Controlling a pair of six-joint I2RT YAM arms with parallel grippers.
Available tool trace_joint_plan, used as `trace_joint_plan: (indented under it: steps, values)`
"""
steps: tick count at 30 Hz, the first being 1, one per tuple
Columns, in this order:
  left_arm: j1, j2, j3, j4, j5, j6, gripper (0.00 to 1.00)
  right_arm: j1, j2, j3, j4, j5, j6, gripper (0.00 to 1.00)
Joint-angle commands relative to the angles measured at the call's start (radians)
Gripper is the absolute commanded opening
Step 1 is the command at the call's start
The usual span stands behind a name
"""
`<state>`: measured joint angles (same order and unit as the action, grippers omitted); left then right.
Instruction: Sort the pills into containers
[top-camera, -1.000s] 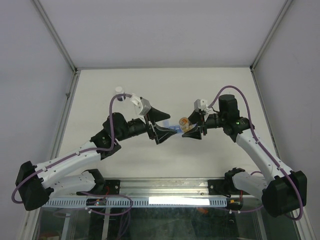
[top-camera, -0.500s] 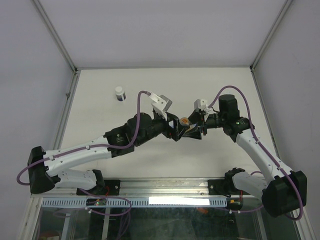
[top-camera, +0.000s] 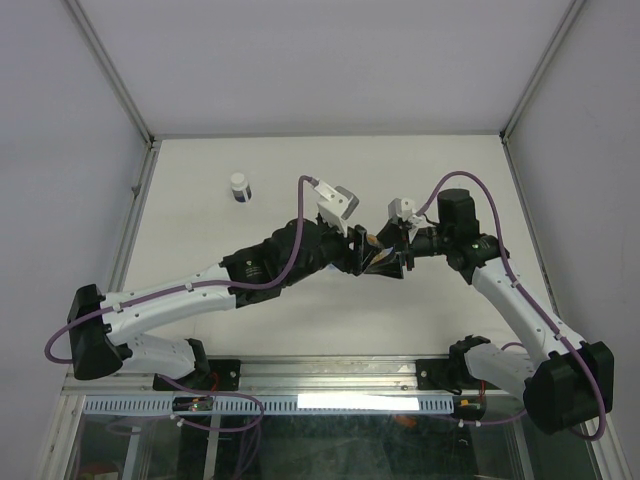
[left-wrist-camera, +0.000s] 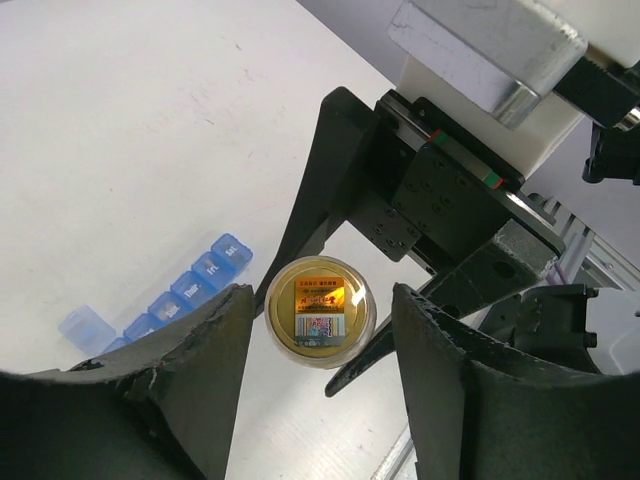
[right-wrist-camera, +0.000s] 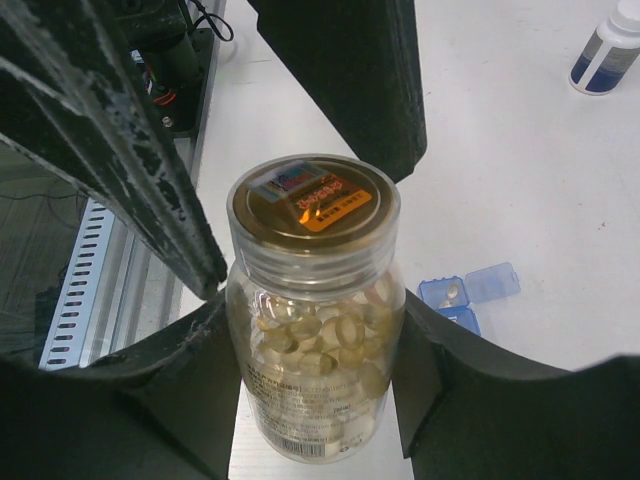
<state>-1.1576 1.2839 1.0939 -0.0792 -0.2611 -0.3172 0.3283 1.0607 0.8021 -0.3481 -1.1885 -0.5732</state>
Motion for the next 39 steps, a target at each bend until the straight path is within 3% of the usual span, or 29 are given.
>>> trace_joint_plan:
  steps: [1, 5, 16, 19, 24, 27, 30, 34, 39]
  values:
    - [0.001, 0.0, 0.054, 0.004, -0.004, 0.026, 0.53, -0.008, -0.01, 0.033, 0.043, -0.013, 0.006, 0.0]
    - [0.0, 0.0, 0.055, -0.006, -0.002, 0.029, 0.37, -0.008, -0.01, 0.032, 0.044, -0.013, 0.007, 0.0]
    - [0.008, -0.011, 0.038, -0.013, 0.047, 0.096, 0.34, -0.009, -0.011, 0.033, 0.043, -0.014, 0.009, 0.0]
    - [0.055, -0.03, 0.003, 0.024, 0.223, 0.186, 0.3, -0.008, -0.011, 0.034, 0.044, -0.016, 0.009, 0.0]
    - [0.192, -0.033, -0.044, 0.022, 0.681, 0.408, 0.3, -0.009, -0.014, 0.034, 0.043, -0.018, 0.009, 0.0]
    - [0.266, -0.012, -0.05, -0.029, 0.88, 0.593, 0.32, -0.009, -0.015, 0.034, 0.044, -0.02, 0.009, 0.0]
    - [0.311, 0.041, -0.004, -0.101, 0.988, 0.714, 0.33, -0.009, -0.014, 0.034, 0.043, -0.021, 0.01, 0.0]
    - [0.324, 0.103, 0.077, -0.155, 0.981, 0.792, 0.38, -0.009, -0.014, 0.034, 0.043, -0.023, 0.009, 0.0]
    - [0.328, 0.093, 0.112, -0.126, 0.893, 0.776, 0.61, -0.012, -0.016, 0.034, 0.041, -0.024, 0.007, 0.0]
